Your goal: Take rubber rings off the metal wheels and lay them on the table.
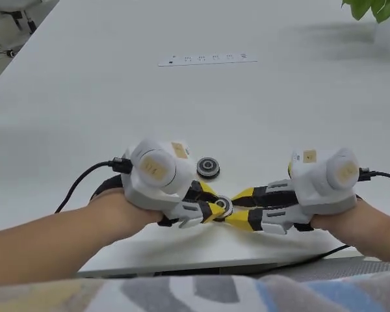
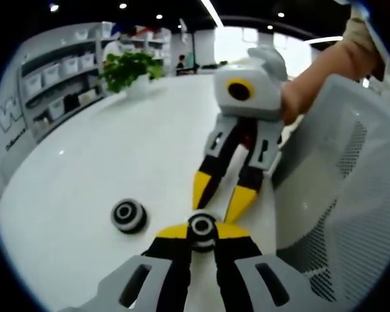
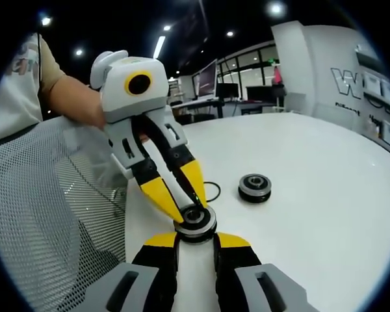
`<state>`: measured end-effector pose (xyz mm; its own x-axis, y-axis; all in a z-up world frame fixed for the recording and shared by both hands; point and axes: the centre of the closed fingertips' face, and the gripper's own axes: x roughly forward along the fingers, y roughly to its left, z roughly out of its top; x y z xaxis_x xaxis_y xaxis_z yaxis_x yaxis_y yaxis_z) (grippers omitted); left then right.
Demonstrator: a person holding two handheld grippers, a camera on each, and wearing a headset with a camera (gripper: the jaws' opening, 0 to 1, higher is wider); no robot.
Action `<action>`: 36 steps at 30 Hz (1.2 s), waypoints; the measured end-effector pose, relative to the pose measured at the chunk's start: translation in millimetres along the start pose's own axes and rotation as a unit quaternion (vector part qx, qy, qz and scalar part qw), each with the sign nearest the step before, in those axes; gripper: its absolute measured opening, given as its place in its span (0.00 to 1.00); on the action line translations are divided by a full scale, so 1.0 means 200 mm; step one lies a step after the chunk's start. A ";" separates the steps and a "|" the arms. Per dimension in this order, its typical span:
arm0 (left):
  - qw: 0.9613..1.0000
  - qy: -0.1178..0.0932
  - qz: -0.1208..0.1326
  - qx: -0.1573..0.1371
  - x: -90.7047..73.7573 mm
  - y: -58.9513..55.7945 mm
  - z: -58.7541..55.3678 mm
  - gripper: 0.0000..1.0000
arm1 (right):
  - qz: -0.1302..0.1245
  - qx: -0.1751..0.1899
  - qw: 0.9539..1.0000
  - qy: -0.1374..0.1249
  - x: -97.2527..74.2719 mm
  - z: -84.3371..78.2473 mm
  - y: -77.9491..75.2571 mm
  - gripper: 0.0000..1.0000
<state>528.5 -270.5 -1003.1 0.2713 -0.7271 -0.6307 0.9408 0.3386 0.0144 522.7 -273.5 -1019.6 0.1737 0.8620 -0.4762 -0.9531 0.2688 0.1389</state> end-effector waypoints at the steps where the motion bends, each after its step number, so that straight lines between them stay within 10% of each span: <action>1: 1.000 0.000 0.000 -0.001 0.00 0.00 0.00 0.13 | -0.001 0.000 1.000 -0.001 0.00 0.00 0.00 0.18; 36: 1.000 -0.007 -0.005 -0.008 0.00 0.00 0.00 0.12 | 0.033 0.001 0.999 -0.007 -0.01 0.00 0.00 0.13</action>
<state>529.2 -270.7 -1003.1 0.2637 -0.7385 -0.6205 0.9402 0.3405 -0.0057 521.6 -275.3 -1018.7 0.1146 0.8838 -0.4536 -0.9622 0.2123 0.1706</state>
